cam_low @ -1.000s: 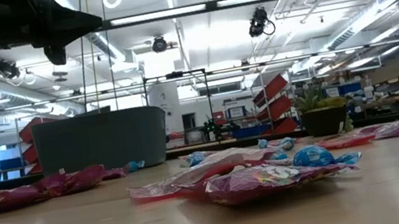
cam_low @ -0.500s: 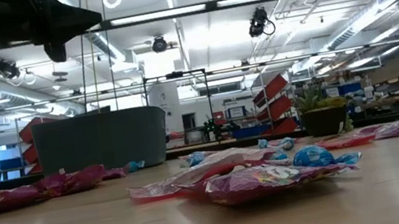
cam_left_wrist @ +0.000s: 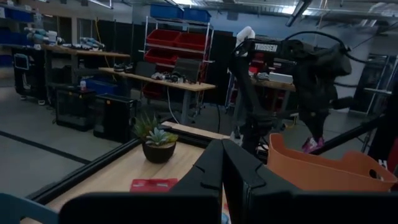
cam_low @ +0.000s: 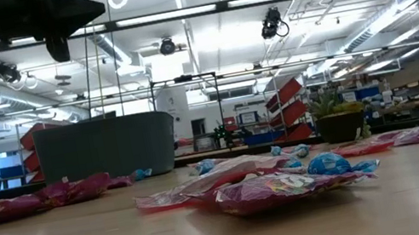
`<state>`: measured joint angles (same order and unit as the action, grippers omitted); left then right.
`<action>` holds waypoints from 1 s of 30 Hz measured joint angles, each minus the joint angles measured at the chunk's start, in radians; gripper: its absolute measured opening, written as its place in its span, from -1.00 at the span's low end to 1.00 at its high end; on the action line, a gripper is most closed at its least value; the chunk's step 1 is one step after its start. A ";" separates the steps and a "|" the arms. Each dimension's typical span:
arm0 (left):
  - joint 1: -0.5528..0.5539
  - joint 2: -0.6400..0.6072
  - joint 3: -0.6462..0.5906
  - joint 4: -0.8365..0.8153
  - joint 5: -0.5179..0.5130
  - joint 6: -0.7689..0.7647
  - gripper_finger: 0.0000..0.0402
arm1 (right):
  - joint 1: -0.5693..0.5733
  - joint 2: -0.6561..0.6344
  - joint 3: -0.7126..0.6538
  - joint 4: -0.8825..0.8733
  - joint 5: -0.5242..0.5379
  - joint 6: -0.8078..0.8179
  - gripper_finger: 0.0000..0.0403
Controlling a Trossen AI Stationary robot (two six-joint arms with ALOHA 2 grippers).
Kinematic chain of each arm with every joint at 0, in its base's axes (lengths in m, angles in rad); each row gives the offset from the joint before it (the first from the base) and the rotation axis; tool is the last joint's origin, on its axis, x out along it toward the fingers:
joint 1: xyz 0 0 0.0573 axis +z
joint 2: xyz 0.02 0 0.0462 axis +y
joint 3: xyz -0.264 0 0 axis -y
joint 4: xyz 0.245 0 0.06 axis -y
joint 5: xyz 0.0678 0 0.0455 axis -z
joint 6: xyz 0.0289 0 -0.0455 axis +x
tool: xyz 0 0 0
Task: Sort candy
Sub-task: Put the purple candy into the orange bin
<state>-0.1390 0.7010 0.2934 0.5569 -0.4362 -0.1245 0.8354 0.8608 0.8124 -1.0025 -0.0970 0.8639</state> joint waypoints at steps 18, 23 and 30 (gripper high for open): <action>0.000 0.000 0.000 -0.001 0.000 -0.015 -0.97 | 0.001 0.279 0.000 0.129 -0.008 -0.018 -0.99; 0.000 0.000 0.000 -0.002 0.000 -0.015 -0.97 | 0.001 0.332 0.000 0.192 -0.033 -0.053 -1.00; 0.000 0.000 0.000 -0.002 0.000 -0.015 -0.97 | 0.001 0.406 0.000 0.209 -0.032 -0.053 -0.92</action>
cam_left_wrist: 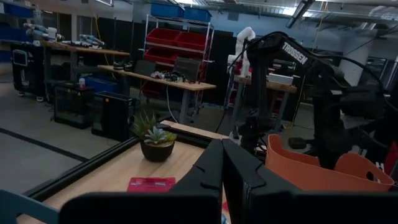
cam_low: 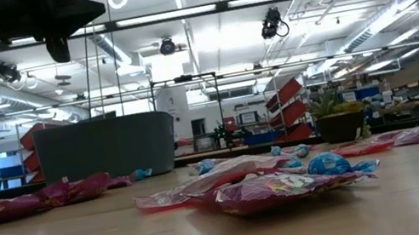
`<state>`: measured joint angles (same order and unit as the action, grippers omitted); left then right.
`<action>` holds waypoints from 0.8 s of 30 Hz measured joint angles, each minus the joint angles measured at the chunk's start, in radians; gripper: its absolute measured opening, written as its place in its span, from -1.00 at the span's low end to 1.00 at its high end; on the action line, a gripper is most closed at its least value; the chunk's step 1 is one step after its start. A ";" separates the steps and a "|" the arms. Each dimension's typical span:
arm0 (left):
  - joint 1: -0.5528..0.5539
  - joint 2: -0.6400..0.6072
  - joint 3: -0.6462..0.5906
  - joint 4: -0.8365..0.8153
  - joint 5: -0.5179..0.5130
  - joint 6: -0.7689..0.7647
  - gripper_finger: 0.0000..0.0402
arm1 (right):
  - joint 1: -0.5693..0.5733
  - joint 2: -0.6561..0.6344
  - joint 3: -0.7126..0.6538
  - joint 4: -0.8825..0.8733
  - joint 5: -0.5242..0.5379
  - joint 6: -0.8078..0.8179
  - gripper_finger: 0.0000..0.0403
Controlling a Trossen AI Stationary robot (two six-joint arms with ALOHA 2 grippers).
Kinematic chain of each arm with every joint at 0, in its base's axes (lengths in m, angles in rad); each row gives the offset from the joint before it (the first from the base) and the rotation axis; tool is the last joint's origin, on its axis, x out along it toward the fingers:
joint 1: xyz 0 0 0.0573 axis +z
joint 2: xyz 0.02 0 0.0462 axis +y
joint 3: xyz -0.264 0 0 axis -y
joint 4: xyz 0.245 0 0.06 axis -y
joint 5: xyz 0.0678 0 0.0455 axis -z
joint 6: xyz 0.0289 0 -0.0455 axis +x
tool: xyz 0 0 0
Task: Sort candy
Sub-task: Put the purple candy into the orange bin
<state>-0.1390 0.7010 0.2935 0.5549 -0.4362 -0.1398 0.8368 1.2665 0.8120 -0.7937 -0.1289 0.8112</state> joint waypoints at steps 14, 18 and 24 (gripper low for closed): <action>0.000 0.000 0.000 0.000 0.000 -0.003 -0.97 | -0.002 0.081 0.000 -0.006 0.006 -0.002 -0.64; 0.000 0.000 0.000 0.000 0.000 -0.004 -0.97 | -0.002 0.058 0.000 -0.023 -0.006 -0.001 -0.59; 0.000 0.000 0.000 0.000 0.000 -0.004 -0.97 | -0.002 -0.016 0.000 -0.037 -0.034 0.056 -0.59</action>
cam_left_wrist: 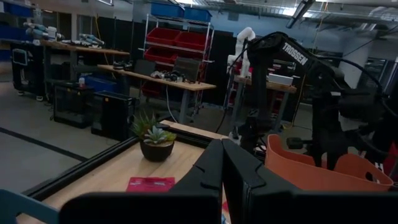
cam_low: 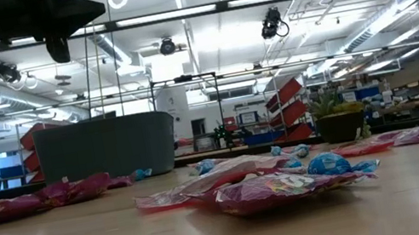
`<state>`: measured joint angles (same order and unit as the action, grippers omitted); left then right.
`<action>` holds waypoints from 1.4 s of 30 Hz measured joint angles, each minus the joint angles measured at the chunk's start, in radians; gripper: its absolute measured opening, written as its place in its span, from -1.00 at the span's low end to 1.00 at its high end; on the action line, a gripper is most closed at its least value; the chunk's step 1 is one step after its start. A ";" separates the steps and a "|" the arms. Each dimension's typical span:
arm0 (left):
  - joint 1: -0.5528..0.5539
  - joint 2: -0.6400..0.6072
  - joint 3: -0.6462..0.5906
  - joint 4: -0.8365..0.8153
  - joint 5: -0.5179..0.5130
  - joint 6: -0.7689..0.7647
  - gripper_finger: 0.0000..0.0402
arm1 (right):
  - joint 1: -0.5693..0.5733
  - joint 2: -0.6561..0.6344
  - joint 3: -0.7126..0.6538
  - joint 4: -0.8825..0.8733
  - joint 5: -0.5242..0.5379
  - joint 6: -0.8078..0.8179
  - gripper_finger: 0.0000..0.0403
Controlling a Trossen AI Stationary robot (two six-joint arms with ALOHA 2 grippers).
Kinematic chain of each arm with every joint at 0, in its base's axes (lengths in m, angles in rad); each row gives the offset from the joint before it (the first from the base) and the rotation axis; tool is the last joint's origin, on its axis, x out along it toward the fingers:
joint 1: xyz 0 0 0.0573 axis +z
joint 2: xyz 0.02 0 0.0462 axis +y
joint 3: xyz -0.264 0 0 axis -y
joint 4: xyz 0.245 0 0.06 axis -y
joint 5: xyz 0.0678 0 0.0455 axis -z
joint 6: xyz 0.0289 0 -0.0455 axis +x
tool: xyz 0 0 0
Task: Sort candy
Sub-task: Put the purple candy into the orange bin
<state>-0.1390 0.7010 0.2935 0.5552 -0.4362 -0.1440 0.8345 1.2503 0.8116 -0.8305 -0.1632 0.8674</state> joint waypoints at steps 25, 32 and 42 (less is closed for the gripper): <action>0.000 0.000 0.000 -0.008 0.000 -0.044 -0.97 | -0.017 -0.307 0.000 0.144 0.192 0.074 -0.60; 0.000 0.000 0.000 -0.008 0.000 -0.032 -0.97 | -0.128 -0.315 0.000 0.167 0.341 -0.054 -0.60; 0.000 0.000 0.000 -0.008 0.000 0.039 -0.97 | -0.393 -0.284 0.000 0.164 0.363 -0.293 -0.64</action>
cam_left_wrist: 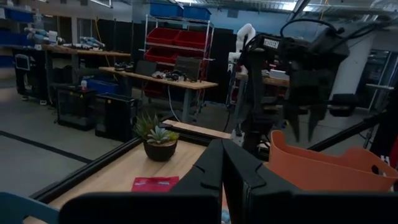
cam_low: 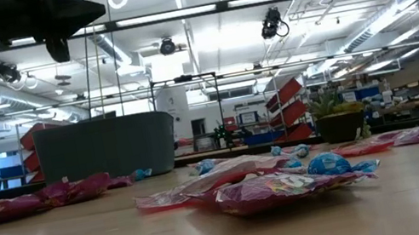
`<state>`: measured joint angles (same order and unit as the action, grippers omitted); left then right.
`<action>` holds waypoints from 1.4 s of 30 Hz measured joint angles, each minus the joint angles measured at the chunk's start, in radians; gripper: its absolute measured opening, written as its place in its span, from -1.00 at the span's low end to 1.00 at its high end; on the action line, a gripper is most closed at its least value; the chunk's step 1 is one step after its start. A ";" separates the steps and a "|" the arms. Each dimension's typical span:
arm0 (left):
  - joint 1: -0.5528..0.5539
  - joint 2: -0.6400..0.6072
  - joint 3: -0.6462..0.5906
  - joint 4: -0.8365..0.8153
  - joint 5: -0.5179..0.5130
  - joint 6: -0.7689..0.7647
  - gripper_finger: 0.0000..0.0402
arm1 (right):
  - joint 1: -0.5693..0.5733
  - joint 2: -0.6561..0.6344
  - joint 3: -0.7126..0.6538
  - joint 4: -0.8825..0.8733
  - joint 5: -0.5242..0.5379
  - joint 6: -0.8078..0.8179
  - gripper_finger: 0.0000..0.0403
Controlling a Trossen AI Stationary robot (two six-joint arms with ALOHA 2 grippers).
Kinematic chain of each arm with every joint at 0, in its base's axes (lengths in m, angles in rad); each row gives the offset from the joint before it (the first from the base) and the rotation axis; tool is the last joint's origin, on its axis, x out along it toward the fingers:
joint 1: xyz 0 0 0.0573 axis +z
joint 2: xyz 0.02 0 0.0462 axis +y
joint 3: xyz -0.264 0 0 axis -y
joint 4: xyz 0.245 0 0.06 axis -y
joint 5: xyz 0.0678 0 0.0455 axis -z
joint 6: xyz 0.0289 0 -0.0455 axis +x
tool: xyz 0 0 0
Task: Sort candy
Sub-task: Put the purple candy into the orange bin
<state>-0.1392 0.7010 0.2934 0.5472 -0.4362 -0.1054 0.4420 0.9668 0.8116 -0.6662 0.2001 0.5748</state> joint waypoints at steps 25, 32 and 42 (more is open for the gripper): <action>0.000 0.000 0.000 -0.106 0.000 0.099 -0.97 | -0.350 0.178 0.091 -0.112 -0.007 -0.221 -0.73; 0.001 0.000 0.000 -0.116 0.000 0.106 -0.97 | -0.412 0.194 0.183 -0.281 -0.007 -0.238 -0.74; 0.001 0.000 0.000 -0.133 0.000 0.132 -0.97 | -0.417 0.255 0.184 -0.307 -0.080 -0.308 -0.75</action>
<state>-0.1387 0.7010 0.2935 0.4143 -0.4362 0.0261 0.0251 1.2216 0.9955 -0.9731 0.1199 0.2663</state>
